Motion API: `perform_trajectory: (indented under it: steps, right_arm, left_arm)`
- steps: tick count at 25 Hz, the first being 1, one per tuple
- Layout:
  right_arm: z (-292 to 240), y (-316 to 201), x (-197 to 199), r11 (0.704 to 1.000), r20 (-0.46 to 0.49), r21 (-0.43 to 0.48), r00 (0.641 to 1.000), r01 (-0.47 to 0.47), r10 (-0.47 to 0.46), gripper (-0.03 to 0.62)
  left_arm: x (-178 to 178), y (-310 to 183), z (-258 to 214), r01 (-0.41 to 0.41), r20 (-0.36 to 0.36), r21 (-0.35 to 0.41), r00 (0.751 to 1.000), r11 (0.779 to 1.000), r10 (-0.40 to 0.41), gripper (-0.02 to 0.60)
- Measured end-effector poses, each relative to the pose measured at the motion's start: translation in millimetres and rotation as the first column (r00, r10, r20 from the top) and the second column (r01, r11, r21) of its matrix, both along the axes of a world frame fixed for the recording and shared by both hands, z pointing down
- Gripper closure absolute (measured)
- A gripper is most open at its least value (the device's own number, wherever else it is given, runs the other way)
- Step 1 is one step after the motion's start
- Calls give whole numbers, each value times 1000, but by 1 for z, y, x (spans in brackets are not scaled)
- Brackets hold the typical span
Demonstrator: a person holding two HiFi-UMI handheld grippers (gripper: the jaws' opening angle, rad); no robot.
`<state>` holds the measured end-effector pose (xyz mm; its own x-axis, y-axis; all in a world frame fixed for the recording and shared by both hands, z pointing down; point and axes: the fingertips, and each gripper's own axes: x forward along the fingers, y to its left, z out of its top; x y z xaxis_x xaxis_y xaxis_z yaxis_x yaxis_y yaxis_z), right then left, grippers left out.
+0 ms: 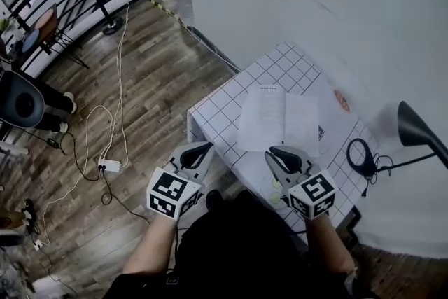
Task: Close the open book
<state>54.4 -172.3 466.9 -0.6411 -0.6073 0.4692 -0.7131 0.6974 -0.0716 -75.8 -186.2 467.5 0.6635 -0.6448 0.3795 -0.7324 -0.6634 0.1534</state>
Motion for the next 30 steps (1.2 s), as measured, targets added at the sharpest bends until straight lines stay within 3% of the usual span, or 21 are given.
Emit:
perform_trajectory:
  steps: [6,12,19,30]
  right_arm:
    - [35,2,-11,998,-154,-29,986,57,-61,520]
    - [81,-1,-8,984,-361,-34,915,178,-178,479]
    - [126,-12,-8,949,-446,-111,839,294,-312,430]
    - [185,-35,-2,914,-564,-182,722,364,-400,411]
  left_arm:
    - [2,1,17,-51,13,-13,999,999,51,572]
    - [10,-3,32,-40,15,-58,999,998,41,572]
    - [10,-16,50,28,12,-108,1000,994,-27,572]
    - [7,-18,107,68,13,-213,998,975,-67,572]
